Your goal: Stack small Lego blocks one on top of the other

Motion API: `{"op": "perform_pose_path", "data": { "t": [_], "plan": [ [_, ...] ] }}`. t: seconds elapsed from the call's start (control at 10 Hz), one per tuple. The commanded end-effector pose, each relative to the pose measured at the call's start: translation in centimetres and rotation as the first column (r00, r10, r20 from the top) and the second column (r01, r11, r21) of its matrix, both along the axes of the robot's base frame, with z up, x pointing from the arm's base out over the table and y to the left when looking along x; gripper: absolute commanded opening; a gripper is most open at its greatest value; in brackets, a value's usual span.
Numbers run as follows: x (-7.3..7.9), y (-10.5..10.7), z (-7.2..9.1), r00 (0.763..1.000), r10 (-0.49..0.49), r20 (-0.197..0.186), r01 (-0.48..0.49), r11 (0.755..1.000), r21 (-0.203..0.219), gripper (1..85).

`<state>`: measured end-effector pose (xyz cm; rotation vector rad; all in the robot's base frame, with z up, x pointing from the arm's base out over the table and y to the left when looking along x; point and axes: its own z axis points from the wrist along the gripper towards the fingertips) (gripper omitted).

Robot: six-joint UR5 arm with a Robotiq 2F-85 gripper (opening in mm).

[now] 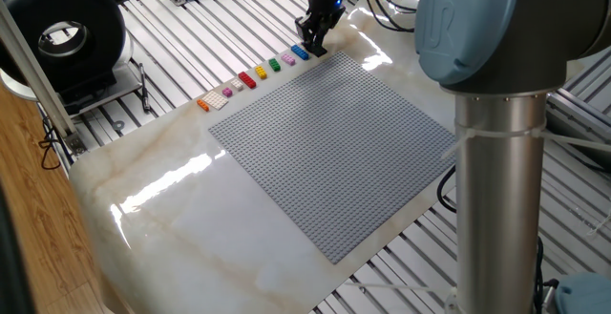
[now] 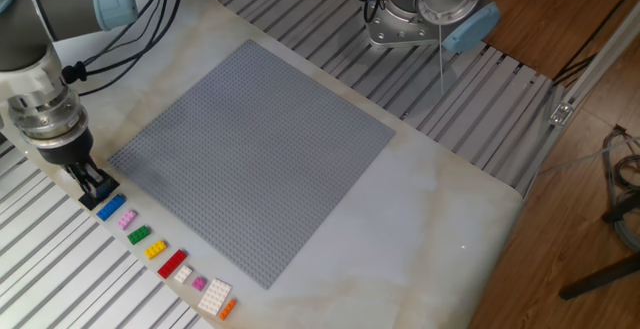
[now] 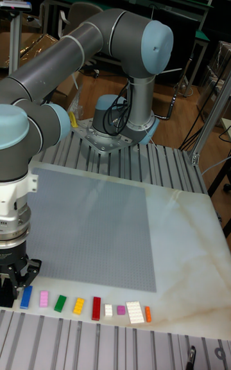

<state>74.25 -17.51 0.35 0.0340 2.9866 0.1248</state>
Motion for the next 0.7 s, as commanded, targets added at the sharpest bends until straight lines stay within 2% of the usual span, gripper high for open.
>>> {"op": "perform_pose_path", "data": {
  "t": [0.0,0.1,0.3,0.4,0.5,0.6],
  "plan": [
    [0.3,-0.8,0.8,1.000,-0.016,-0.010,0.016,0.999,-0.033,1.0],
    [0.1,-1.1,1.2,1.000,-0.010,-0.025,0.009,0.999,-0.048,1.0],
    [0.1,-1.1,1.2,1.000,-0.001,-0.028,-0.001,0.999,-0.053,1.0],
    [0.2,-1.6,1.2,1.000,0.014,-0.024,-0.016,0.997,-0.074,2.3],
    [0.1,-1.7,1.3,0.999,0.038,-0.025,-0.040,0.996,-0.080,9.0],
    [0.3,-2.0,1.4,0.994,0.107,-0.019,-0.109,0.989,-0.100,21.0]
  ]
}}
